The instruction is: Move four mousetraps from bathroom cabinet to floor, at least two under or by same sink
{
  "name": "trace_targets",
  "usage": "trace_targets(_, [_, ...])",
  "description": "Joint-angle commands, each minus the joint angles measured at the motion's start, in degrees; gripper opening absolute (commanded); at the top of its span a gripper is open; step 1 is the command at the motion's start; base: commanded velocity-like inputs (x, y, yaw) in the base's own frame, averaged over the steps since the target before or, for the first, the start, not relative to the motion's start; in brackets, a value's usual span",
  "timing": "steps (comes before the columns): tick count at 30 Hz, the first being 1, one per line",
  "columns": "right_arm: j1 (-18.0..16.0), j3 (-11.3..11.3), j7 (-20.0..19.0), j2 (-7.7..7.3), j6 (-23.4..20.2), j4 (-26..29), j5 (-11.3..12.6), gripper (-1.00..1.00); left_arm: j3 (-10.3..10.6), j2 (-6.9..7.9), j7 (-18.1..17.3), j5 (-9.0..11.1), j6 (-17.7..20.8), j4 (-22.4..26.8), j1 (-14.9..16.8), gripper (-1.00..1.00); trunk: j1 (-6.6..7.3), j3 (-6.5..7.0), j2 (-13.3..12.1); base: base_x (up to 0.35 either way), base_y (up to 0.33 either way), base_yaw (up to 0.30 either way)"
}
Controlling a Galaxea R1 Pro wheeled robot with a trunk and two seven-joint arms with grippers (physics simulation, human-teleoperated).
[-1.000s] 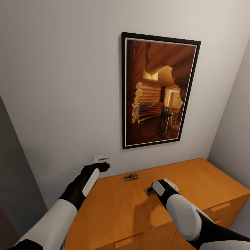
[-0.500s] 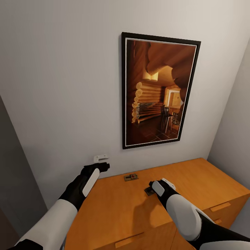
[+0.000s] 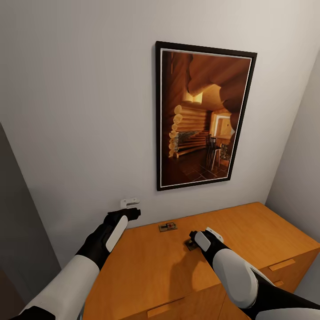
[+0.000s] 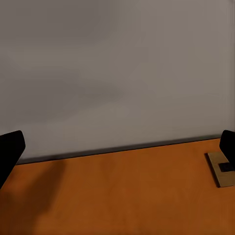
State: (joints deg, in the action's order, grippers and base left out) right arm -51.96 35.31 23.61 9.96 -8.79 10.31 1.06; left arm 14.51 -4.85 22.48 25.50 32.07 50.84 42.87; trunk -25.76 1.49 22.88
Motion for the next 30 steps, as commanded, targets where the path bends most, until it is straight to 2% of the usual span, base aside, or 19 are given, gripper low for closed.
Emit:
trace_targets(1, [0.0, 0.0, 0.2, 0.03, -0.4, 0.1, 0.2, 1.0, 0.2, 0.03, 0.5, 0.6, 0.1, 0.1, 0.0, 1.0, -0.03, -0.03, 0.0, 0.0, 0.0, 0.0])
trace_targets(30, [0.0, 0.1, -0.3, 0.03, -0.4, 0.0, 0.3, 1.0, 0.1, 0.31, 0.5, 0.6, 0.2, 0.1, 0.0, 1.0, -0.03, -0.03, 0.0, 0.0, 0.0, 0.0])
